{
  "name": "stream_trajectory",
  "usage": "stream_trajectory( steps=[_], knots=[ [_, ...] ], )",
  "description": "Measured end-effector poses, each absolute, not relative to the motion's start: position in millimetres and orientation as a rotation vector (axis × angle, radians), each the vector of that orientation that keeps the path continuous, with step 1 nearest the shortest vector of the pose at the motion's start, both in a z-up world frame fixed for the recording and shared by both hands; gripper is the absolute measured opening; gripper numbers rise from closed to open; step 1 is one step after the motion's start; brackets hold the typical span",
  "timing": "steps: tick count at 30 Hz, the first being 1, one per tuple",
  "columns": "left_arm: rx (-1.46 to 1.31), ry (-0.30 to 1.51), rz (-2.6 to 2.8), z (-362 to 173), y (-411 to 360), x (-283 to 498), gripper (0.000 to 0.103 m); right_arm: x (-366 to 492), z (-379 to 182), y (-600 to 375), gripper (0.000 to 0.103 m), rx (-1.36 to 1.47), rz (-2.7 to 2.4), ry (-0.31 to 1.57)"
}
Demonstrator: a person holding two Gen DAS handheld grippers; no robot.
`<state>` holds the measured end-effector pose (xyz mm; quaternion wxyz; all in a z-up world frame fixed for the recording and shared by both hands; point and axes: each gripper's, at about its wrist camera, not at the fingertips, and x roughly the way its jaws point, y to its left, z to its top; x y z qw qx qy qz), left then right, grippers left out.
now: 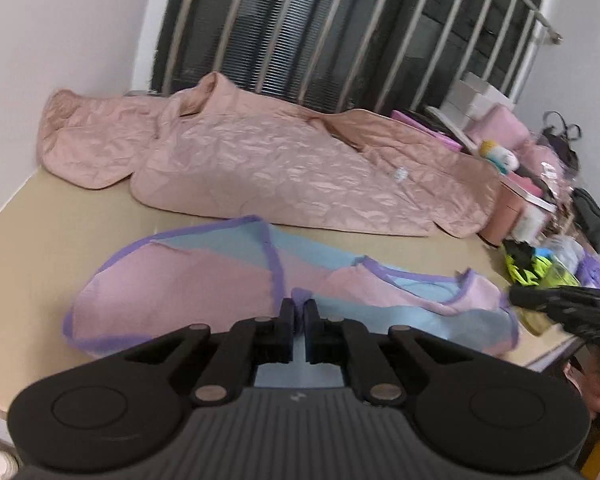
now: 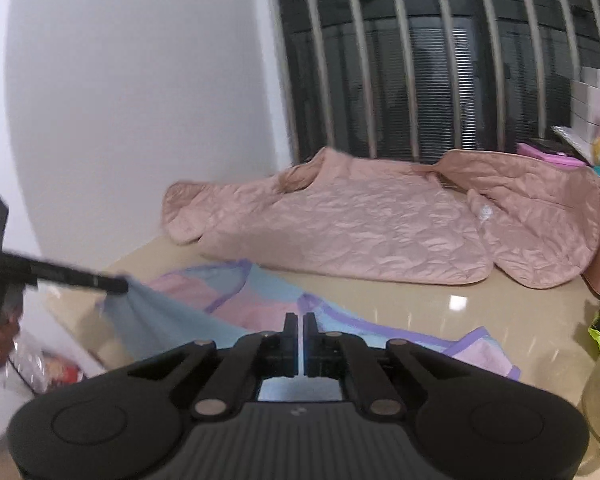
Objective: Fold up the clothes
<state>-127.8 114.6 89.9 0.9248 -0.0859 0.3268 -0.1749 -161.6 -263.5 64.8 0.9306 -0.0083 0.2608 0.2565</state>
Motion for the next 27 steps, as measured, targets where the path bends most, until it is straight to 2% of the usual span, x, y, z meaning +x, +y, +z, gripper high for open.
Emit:
stream_trajectory(
  steps=[1,3,6,8,10,12,18,20,21,22,23,24,27],
  knots=[
    [-0.169,0.68,-0.353,87,112,-126,0.004,-156,58,-260,0.021,-0.037,0.54,0.558],
    [-0.159,0.706,-0.334,82,110,-120,0.004,-137,42,-250,0.043,-0.07,0.537,0.598],
    [-0.14,0.716,-0.318,74,108,-112,0.004,-112,26,-237,0.038,-0.097,0.533,0.645],
    [-0.13,0.721,-0.311,70,108,-107,0.004,-97,18,-231,0.028,-0.087,0.548,0.688],
    [-0.128,0.728,-0.303,65,108,-101,0.005,-99,18,-230,0.014,-0.1,0.542,0.686],
    [-0.132,0.735,-0.284,61,110,-95,0.005,-106,19,-229,0.003,-0.119,0.531,0.672],
    [-0.097,0.739,-0.234,46,110,-82,0.005,-125,19,-234,0.002,-0.155,0.487,0.649],
    [-0.079,0.766,-0.194,36,108,-76,0.013,-128,15,-234,0.005,-0.185,0.464,0.648],
    [-0.085,0.782,-0.185,34,110,-74,0.029,-130,15,-235,0.007,-0.194,0.459,0.64],
    [-0.096,0.778,-0.188,36,112,-73,0.047,-130,19,-236,0.014,-0.184,0.46,0.623],
    [-0.106,0.747,-0.193,43,114,-73,0.052,-130,26,-238,0.02,-0.167,0.46,0.605],
    [-0.115,0.723,-0.201,50,115,-72,0.059,-129,33,-239,0.031,-0.15,0.46,0.586],
    [-0.138,0.725,-0.247,67,111,-38,0.075,-107,47,-241,0.033,-0.052,0.478,0.592]
  ],
)
